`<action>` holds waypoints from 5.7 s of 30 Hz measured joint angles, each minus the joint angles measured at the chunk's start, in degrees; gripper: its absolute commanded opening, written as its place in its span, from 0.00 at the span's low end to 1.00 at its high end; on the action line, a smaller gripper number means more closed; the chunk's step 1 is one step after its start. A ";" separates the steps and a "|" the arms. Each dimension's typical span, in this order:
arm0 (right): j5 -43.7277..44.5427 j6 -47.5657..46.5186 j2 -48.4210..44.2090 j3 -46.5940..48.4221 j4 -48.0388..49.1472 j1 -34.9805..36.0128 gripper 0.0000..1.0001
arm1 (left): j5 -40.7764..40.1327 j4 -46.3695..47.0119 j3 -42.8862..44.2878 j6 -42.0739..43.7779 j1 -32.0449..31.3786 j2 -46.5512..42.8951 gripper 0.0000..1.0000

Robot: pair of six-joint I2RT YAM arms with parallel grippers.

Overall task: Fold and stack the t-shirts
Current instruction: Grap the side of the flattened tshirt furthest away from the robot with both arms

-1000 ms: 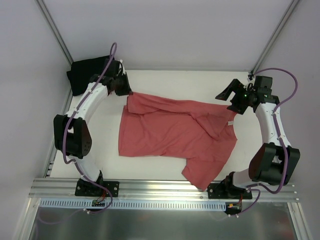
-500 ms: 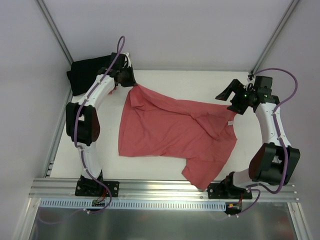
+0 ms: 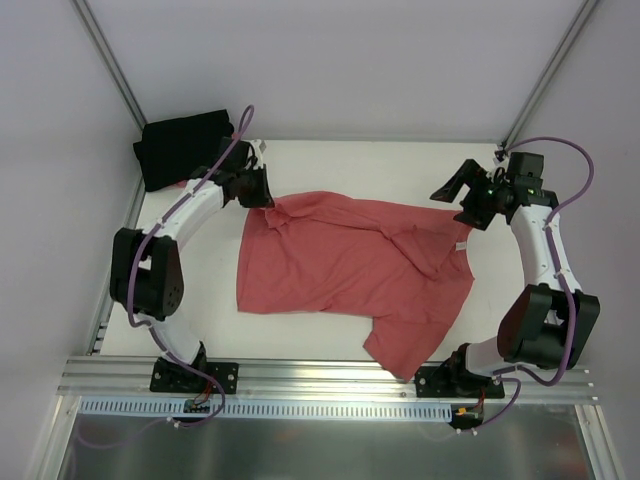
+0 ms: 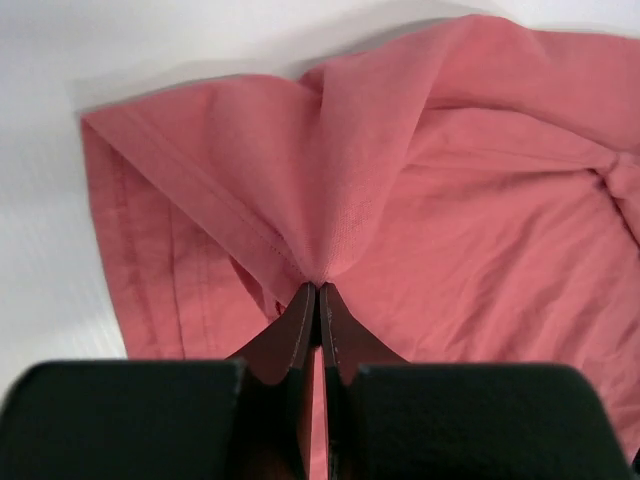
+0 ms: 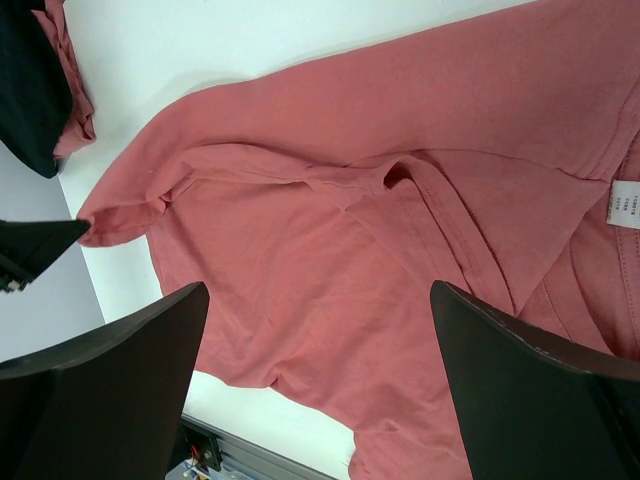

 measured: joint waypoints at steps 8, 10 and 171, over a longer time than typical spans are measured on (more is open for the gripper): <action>-0.09 0.02 0.72 0.00 0.02 0.00 0.99 | 0.81 0.39 -7.89 0.96 -2.32 -10.01 0.00; -0.20 0.04 0.72 0.00 0.04 0.00 0.99 | 0.87 0.28 -9.46 1.51 -2.58 -10.91 0.00; -8.04 1.51 34.03 14.97 2.45 6.91 0.00 | -27.98 -4.39 13.51 7.82 -2.89 6.14 0.99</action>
